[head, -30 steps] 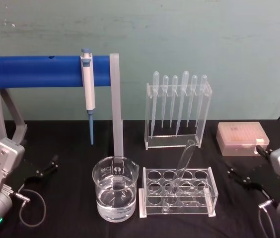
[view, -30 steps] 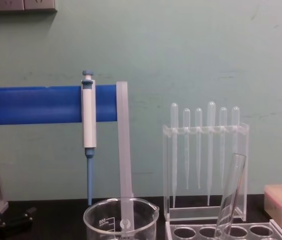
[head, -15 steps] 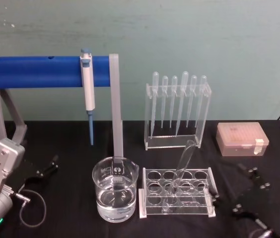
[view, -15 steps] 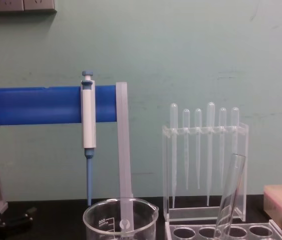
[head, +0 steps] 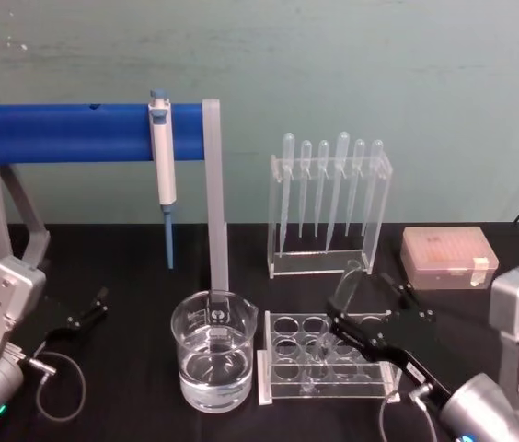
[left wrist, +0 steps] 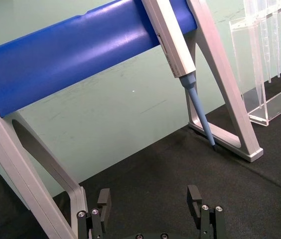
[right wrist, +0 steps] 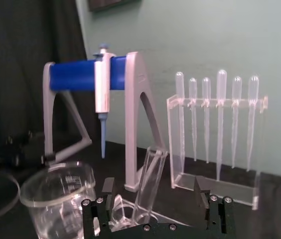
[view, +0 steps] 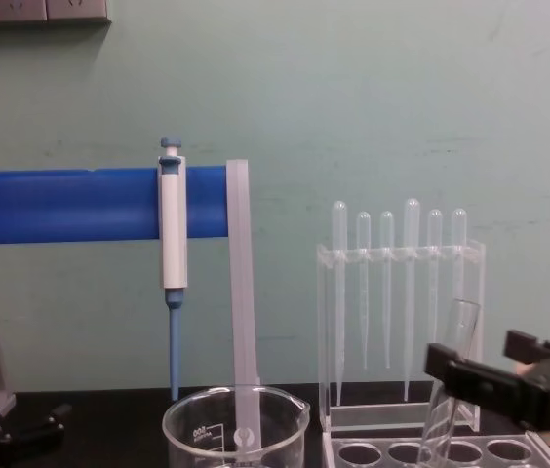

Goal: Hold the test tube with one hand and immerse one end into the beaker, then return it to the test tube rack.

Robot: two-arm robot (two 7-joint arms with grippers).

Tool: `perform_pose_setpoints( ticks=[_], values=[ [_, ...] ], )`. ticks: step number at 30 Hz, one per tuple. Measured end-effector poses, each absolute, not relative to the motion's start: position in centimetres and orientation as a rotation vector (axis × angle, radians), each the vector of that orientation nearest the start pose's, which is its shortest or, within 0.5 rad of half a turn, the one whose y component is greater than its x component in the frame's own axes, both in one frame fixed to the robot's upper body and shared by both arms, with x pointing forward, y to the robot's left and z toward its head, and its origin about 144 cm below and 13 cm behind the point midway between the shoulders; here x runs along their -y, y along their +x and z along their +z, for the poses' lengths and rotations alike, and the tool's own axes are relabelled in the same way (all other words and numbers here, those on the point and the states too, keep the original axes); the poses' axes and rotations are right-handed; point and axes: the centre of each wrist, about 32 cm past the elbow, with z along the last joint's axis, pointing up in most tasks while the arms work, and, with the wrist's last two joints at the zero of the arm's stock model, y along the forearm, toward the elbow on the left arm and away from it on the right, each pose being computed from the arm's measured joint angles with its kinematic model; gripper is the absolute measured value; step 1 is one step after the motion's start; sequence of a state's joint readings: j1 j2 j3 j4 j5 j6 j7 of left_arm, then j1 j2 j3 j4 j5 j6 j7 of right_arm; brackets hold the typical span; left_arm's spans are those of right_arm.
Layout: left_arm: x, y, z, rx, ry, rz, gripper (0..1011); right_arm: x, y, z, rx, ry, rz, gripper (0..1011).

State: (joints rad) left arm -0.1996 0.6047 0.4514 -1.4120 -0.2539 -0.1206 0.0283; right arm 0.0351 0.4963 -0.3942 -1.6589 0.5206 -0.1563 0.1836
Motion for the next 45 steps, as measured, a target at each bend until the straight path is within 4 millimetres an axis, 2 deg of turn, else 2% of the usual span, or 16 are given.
perform_pose_setpoints(
  ticks=[6, 13, 16, 25, 30, 37, 38, 42, 45],
  values=[
    [-31.0, 48.9, 114.0, 0.285, 0.304, 1.248, 1000, 23.5, 45.8, 116.3, -0.144, 0.124, -1.006, 1000],
    [-31.0, 48.9, 114.0, 0.285, 0.304, 1.248, 1000, 23.0, 46.5, 116.6, -0.2, 0.125, -1.0, 1000],
    [-31.0, 48.9, 114.0, 0.285, 0.304, 1.248, 1000, 22.9, 46.6, 116.6, -0.206, 0.128, -1.0, 967],
    [-31.0, 48.9, 114.0, 0.285, 0.304, 1.248, 1000, 22.7, 46.7, 116.6, -0.211, 0.124, -1.001, 734],
    [-31.0, 48.9, 114.0, 0.285, 0.304, 1.248, 1000, 22.6, 46.6, 116.5, -0.212, 0.125, -1.001, 551],
    [-31.0, 48.9, 114.0, 0.285, 0.304, 1.248, 1000, 22.6, 46.5, 116.6, -0.204, 0.134, -0.998, 345],
    [-31.0, 48.9, 114.0, 0.285, 0.304, 1.248, 1000, 22.6, 46.5, 116.6, -0.203, 0.135, -0.998, 285],
    [-31.0, 48.9, 114.0, 0.285, 0.304, 1.248, 1000, 22.5, 46.5, 116.7, -0.201, 0.139, -0.999, 224],
    [-31.0, 48.9, 114.0, 0.285, 0.304, 1.248, 1000, 22.5, 46.5, 116.7, -0.2, 0.142, -0.999, 224]
  ],
)
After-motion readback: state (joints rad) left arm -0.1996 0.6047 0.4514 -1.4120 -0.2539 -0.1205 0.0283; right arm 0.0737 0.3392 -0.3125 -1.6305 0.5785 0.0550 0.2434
